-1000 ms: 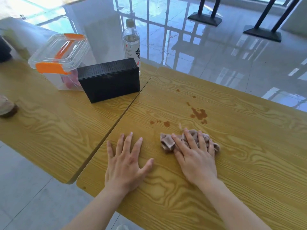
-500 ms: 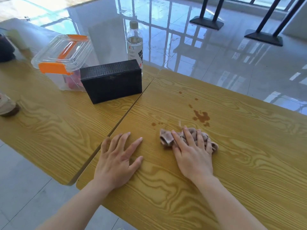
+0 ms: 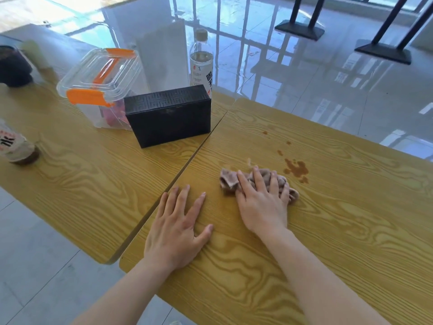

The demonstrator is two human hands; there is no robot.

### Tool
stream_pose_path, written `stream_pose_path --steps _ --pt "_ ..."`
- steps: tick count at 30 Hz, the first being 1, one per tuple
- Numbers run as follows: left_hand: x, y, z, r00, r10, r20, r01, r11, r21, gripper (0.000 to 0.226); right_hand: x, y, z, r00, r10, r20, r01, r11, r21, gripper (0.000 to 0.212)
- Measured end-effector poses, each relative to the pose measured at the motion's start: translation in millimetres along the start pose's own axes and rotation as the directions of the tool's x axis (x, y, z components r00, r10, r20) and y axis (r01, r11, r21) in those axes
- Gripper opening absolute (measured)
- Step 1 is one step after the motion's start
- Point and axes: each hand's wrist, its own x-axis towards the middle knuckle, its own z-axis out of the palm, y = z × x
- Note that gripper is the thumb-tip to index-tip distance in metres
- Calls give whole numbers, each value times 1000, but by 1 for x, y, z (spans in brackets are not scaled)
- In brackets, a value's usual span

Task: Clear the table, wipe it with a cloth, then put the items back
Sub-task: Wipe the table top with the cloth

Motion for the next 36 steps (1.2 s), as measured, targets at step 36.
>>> stream_pose_path --steps 36 --pt "98 62 11 997 -56 47 57 998 -19 76 -20 156 -27 996 93 3 -93 995 -38 48"
